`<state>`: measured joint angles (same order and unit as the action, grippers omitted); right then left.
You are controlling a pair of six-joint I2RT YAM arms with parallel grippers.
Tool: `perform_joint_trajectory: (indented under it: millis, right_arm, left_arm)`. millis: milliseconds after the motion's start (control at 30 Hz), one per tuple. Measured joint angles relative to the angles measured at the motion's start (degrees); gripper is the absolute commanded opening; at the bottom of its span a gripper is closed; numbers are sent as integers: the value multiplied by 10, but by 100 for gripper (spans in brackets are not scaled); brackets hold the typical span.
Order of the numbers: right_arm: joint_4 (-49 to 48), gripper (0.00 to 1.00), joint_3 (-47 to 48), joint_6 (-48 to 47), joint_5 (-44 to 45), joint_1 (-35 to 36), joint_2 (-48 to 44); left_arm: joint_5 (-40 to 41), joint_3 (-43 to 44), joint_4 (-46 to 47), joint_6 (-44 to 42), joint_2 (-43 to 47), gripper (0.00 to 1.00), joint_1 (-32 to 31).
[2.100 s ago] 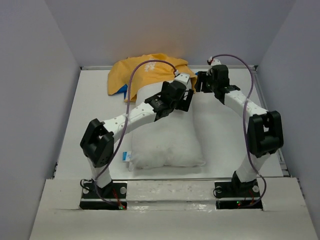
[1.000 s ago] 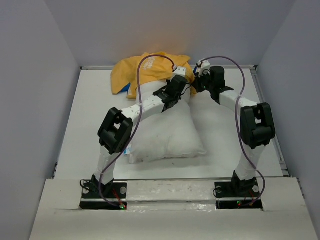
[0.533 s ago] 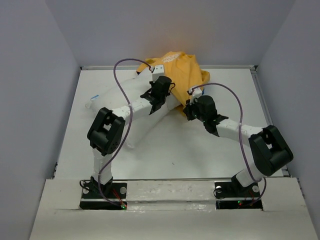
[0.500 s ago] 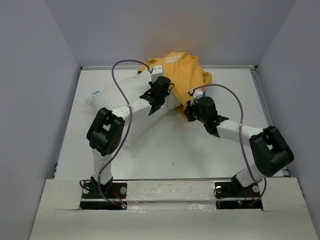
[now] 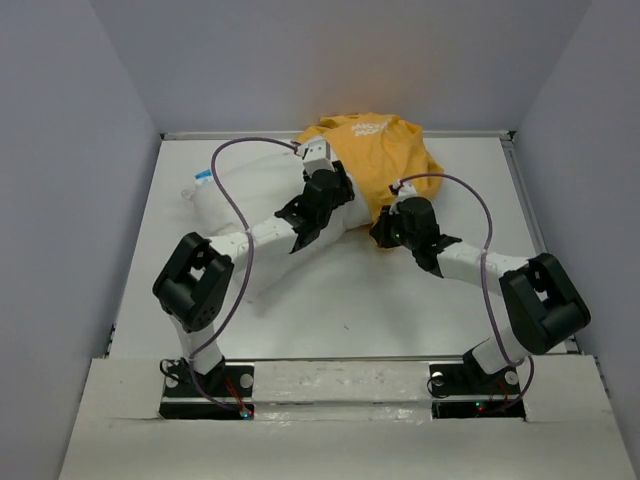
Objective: Put the pillow into the pillowcase
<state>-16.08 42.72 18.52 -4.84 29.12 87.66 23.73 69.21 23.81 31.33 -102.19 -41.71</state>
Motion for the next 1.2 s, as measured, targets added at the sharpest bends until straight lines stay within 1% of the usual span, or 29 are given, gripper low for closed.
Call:
perform_joint_trajectory:
  millis: [33,67,100,167,233,300,367,400,467,533,567,633,667,700,733,767,800,833,867,900,933,1000,1100,1167,1200]
  right_arm:
    - [5,6,2,6,-2,-9,-4]
    - [11,6,4,11,-8,-26,-10]
    - [17,6,7,16,-14,-40,-18]
    - [29,6,14,24,-30,-64,-37]
    - [39,6,30,25,-38,-75,-46]
    - [42,6,47,25,-43,-79,-47]
    - [45,7,56,25,-49,-82,-47]
    - [50,7,60,25,-51,-83,-47]
    - [56,7,61,27,-53,-85,-47]
    - [65,7,63,28,-55,-86,-47]
    - [68,7,63,29,-55,-86,-47]
    - [72,8,66,31,-56,-86,-45]
    - [72,8,69,31,-57,-86,-44]
    - [75,8,73,31,-59,-86,-42]
    - [80,7,81,30,-62,-87,-37]
    - [84,6,90,29,-65,-88,-31]
    - [88,0,99,28,-69,-88,-25]
    - [97,0,109,26,-73,-88,-19]
    - [107,0,126,23,-81,-88,-7]
    - [114,0,143,21,-89,-88,5]
    - [126,0,169,19,-96,-88,22]
    - [152,0,209,12,-97,-85,49]
    - [211,0,299,-12,-69,-56,90]
    - [240,0,349,-28,-42,-26,106]
    - [249,0,369,-36,-33,-10,111]
  left_arm:
    - [-12,-7,3,-1,12,79,-6]
    - [-22,-15,5,-10,33,89,-17]
    - [-32,-23,6,-19,55,93,-26]
    - [-47,-46,-6,-39,126,97,-47]
    - [-48,-59,-44,-60,207,98,-58]
    - [-39,-59,-85,-79,280,99,-45]
    - [-38,-62,-122,-91,358,99,21]
    - [-40,-67,-132,-93,376,99,55]
    - [-37,-89,-163,-94,403,99,163]
    - [-40,-105,-186,-92,401,99,238]
    - [-49,-107,-202,-91,378,99,274]
    - [-72,-107,-216,-89,333,98,306]
    - [-85,-108,-224,-89,302,96,315]
    - [-102,-120,-228,-88,267,91,320]
    - [-118,-140,-235,-85,244,83,321]
    - [-135,-162,-238,-80,233,56,321]
    - [-148,-184,-236,-71,230,42,321]
    - [-158,-210,-219,-62,238,28,316]
    - [-164,-229,-205,-51,250,17,311]
    - [-171,-258,-179,-37,276,0,296]
    - [-171,-278,-164,-28,297,0,281]
    - [-162,-331,-126,7,353,0,219]
    - [-149,-397,-76,66,413,0,98]
    - [-124,-425,-44,103,426,0,27]
    - [-109,-432,-31,124,421,0,-30]
